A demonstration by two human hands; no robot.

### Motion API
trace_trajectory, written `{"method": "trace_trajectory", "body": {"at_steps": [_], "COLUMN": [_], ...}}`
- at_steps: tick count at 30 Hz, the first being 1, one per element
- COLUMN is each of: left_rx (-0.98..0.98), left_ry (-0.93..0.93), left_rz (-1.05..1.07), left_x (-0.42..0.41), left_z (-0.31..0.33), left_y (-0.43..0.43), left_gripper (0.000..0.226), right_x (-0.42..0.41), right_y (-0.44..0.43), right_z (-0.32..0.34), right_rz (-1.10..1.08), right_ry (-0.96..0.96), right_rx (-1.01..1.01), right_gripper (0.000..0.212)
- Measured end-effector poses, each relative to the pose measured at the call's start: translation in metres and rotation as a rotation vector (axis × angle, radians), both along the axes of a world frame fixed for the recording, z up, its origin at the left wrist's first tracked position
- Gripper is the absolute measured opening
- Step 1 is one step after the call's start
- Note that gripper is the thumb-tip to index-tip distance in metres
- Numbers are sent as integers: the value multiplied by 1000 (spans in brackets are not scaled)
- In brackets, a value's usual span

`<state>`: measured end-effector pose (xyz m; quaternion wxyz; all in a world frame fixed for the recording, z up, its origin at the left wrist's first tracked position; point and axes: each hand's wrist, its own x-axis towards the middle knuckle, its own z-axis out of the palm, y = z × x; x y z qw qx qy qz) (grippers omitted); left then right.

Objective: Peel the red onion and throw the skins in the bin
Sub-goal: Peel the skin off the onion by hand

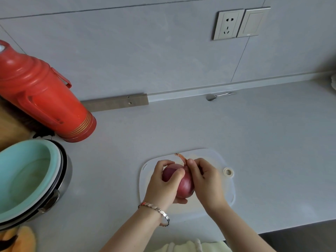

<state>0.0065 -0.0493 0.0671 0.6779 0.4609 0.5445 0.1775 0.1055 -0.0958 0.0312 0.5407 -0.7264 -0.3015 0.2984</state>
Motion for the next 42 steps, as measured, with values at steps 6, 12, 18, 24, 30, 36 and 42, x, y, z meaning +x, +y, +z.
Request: {"method": "trace_trajectory", "body": {"at_steps": [6, 12, 18, 24, 30, 36, 42], "left_rx": [-393, -423, -336, -226, -195, -114, -147], "left_ry": [-88, -203, -197, -171, -209, -165, -150], "left_rz": [-178, -156, -10, 18, -59, -83, -36], "left_x": [-6, -11, -18, -19, -22, -18, -16], "left_z": [2, -9, -10, -14, -10, -6, -13], "left_y": [11, 18, 17, 18, 20, 18, 16], "left_gripper": [22, 28, 19, 15, 25, 32, 59], "right_x": [22, 20, 33, 42, 36, 12, 14], "right_y": [0, 2, 1, 3, 3, 8, 7], "right_z": [1, -5, 5, 9, 10, 28, 20], "right_rz": [261, 104, -135, -149, 24, 281, 152], "right_ry": [39, 769, 788, 839, 576, 163, 298], "right_rx": [-6, 161, 128, 88, -154, -28, 89], "right_gripper": [31, 33, 30, 32, 30, 19, 30]}}
